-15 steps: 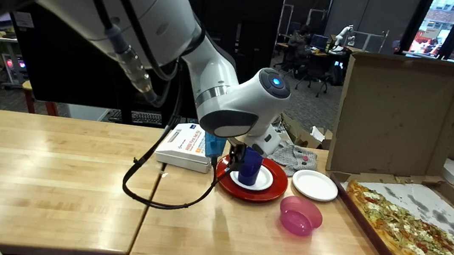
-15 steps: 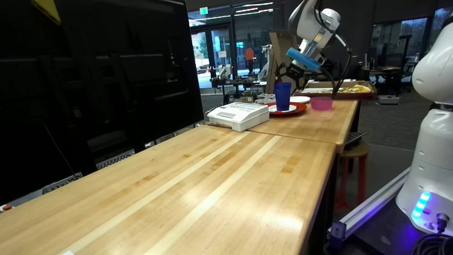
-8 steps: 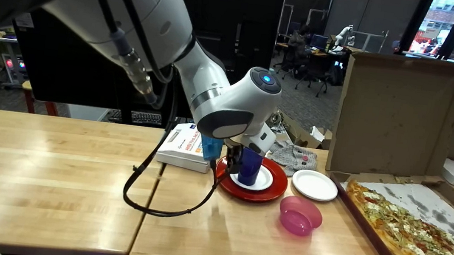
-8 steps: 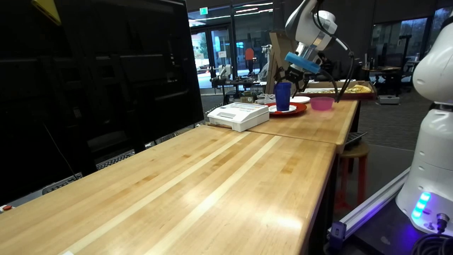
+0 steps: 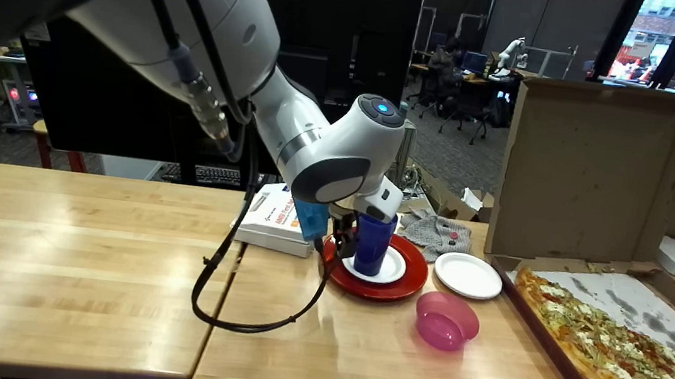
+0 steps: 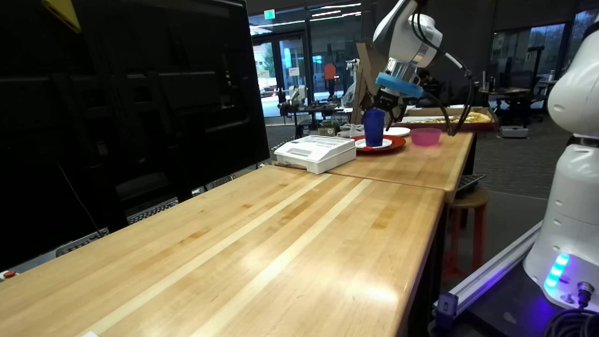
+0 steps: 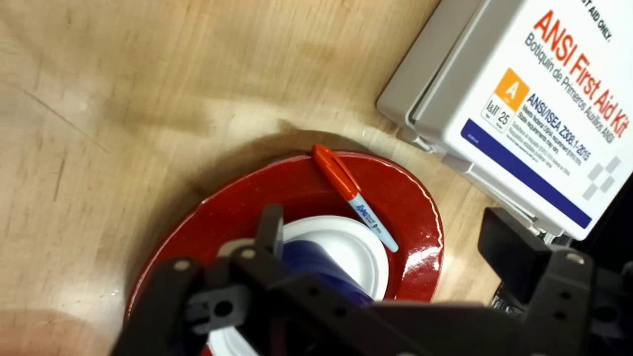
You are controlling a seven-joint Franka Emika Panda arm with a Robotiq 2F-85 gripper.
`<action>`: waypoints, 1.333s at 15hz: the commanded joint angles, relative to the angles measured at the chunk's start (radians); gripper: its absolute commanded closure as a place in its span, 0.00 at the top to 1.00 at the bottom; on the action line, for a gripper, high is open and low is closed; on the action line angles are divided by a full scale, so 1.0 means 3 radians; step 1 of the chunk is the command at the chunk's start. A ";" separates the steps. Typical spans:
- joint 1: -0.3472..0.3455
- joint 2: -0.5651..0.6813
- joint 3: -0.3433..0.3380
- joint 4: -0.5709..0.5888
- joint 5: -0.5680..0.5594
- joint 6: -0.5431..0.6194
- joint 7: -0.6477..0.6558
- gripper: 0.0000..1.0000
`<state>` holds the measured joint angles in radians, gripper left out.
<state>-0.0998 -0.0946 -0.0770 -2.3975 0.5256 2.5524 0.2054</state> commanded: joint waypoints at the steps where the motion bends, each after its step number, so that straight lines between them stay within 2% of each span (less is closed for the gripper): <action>1: 0.0001 0.0009 0.0006 -0.0062 -0.0403 0.0107 0.0108 1.00; 4: -0.0001 0.0025 0.0010 -0.0081 -0.0738 0.0136 0.0162 1.00; 8: 0.0000 -0.0011 -0.0004 -0.0136 -0.0992 0.0138 0.0062 1.00; 10: 0.0000 -0.0036 -0.0019 -0.0166 -0.1014 0.0138 -0.0023 1.00; 12: 0.0003 -0.0064 -0.0045 -0.0162 -0.0841 0.0025 -0.0028 1.00; 13: 0.0006 0.0052 -0.0024 -0.0089 -0.0930 0.0090 0.0023 1.00; 20: 0.0006 0.0069 -0.0027 -0.0086 -0.0928 0.0092 0.0023 1.00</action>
<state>-0.1015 -0.0734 -0.0817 -2.4243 0.2491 2.5820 0.2105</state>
